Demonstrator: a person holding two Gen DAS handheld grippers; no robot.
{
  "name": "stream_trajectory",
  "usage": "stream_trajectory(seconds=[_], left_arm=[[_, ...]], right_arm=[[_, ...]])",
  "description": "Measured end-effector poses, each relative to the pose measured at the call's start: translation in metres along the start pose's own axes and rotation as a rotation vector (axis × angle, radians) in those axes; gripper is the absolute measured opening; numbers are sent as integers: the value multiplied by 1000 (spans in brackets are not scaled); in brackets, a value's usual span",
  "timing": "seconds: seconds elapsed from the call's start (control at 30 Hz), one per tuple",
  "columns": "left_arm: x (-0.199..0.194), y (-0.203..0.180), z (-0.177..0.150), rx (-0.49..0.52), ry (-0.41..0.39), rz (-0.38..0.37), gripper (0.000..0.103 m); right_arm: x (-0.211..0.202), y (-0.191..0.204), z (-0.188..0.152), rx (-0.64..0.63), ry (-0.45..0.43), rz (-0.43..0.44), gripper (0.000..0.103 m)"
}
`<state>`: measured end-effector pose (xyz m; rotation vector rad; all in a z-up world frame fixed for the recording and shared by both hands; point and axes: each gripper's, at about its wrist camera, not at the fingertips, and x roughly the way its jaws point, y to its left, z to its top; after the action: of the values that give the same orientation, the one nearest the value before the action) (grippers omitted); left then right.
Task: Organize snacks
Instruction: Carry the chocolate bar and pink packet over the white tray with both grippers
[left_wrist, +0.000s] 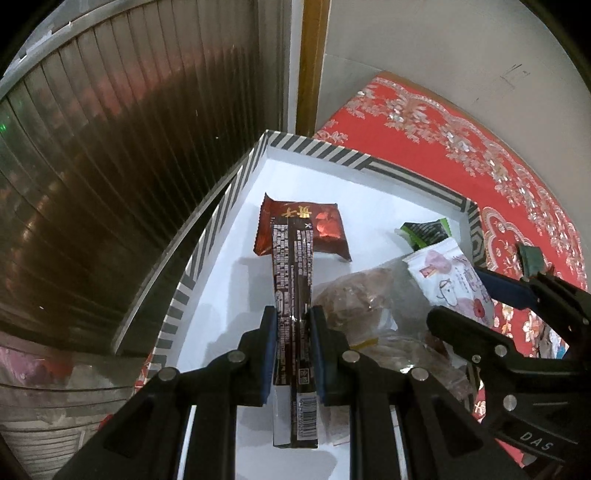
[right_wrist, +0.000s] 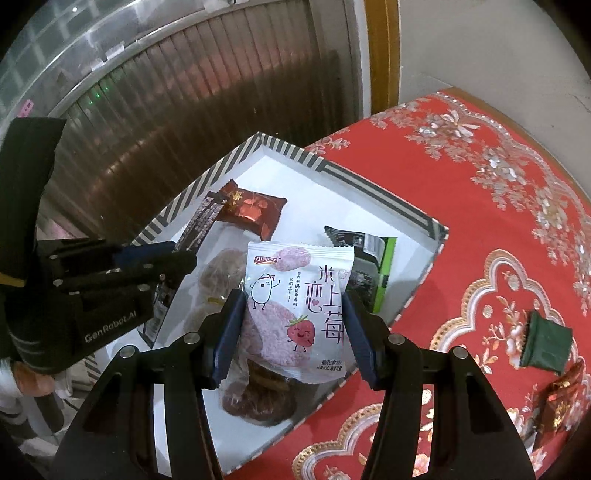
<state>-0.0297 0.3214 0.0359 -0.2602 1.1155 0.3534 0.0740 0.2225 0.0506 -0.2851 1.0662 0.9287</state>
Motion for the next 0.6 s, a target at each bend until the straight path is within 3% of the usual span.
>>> stream_trajectory(seconds=[0.33,0.47,0.6], left_arm=[[13,0,-2,-10,25,27,26],[15,6,-1,-31,29,34,65],[12,16,0,-72,38,11,72]], right_arm=[[13,4,3,12,19,34,55],[18,1,-1,35,30,52,56],[7,1,0,41,-8,62,56]])
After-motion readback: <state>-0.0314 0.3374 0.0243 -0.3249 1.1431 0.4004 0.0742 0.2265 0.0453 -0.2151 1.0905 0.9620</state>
